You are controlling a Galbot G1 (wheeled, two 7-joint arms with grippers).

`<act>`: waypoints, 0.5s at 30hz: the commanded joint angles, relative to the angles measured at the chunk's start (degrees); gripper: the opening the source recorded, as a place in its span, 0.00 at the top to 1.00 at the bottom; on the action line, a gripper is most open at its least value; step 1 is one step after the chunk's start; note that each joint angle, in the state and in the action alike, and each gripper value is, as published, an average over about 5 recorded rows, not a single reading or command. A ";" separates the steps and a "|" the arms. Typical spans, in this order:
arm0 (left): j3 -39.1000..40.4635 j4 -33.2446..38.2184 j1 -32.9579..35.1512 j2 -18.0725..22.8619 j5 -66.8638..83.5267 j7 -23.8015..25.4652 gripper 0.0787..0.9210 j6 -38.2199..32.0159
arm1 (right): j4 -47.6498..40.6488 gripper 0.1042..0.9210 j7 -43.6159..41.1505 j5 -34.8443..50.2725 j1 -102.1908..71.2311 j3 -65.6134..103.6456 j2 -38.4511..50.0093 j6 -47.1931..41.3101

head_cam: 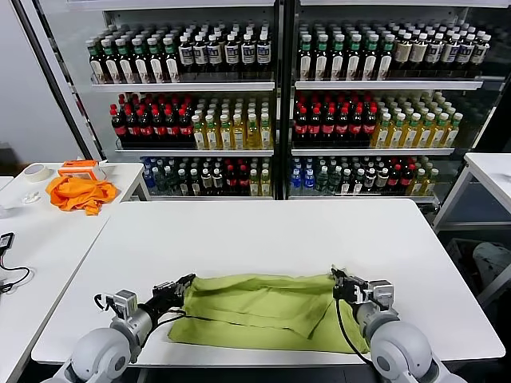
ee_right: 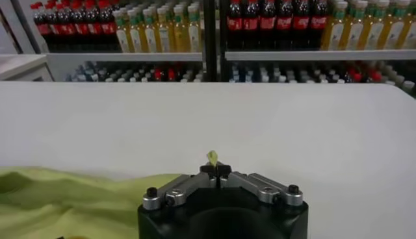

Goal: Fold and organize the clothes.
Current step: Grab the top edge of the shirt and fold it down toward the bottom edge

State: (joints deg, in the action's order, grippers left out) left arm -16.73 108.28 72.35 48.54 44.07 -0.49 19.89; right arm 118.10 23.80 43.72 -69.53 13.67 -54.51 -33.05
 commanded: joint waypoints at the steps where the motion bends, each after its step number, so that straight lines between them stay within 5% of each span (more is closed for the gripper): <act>1: -0.72 2.53 3.27 -0.27 -0.85 -0.36 1.00 0.89 | 0.56 1.00 -0.57 -0.84 -2.58 0.71 0.44 -0.04; 15: -1.15 3.99 5.07 0.23 -1.42 -1.85 1.00 3.13 | -0.19 1.00 -1.61 -1.76 -3.38 0.23 0.14 -0.02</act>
State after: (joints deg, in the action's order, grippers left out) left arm -17.76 111.37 76.31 48.71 42.96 -1.94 22.53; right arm 117.97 22.61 42.23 -72.25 13.83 -54.54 -33.05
